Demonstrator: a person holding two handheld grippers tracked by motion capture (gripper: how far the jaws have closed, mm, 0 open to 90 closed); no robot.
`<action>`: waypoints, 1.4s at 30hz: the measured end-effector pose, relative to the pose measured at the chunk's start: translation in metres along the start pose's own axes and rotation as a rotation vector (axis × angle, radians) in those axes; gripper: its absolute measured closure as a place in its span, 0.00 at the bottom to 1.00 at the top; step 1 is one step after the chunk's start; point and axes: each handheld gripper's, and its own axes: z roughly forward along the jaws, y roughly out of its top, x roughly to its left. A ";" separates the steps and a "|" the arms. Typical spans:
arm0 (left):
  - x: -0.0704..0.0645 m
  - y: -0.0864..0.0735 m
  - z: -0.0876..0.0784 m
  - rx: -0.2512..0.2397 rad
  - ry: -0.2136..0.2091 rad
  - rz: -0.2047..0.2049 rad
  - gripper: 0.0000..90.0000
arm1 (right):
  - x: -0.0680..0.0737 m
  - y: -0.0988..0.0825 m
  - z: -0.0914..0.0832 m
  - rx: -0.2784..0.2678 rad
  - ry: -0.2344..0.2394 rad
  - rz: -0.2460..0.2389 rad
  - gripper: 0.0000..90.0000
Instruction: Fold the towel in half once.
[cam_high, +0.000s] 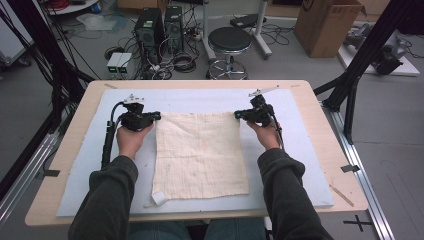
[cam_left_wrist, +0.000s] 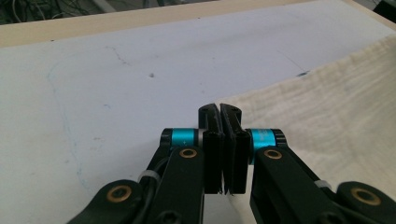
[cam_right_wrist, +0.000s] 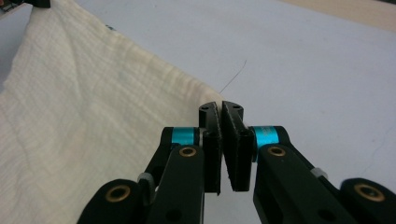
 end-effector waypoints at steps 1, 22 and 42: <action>-0.002 -0.001 -0.001 -0.001 -0.007 0.003 0.97 | 0.001 -0.001 0.000 -0.004 0.007 0.001 0.96; -0.013 -0.019 -0.024 -0.036 -0.093 0.044 0.97 | 0.010 -0.024 -0.016 -0.049 0.113 -0.003 0.96; -0.027 -0.025 -0.044 -0.046 -0.148 0.095 0.97 | 0.025 -0.025 -0.036 -0.063 0.170 -0.045 0.96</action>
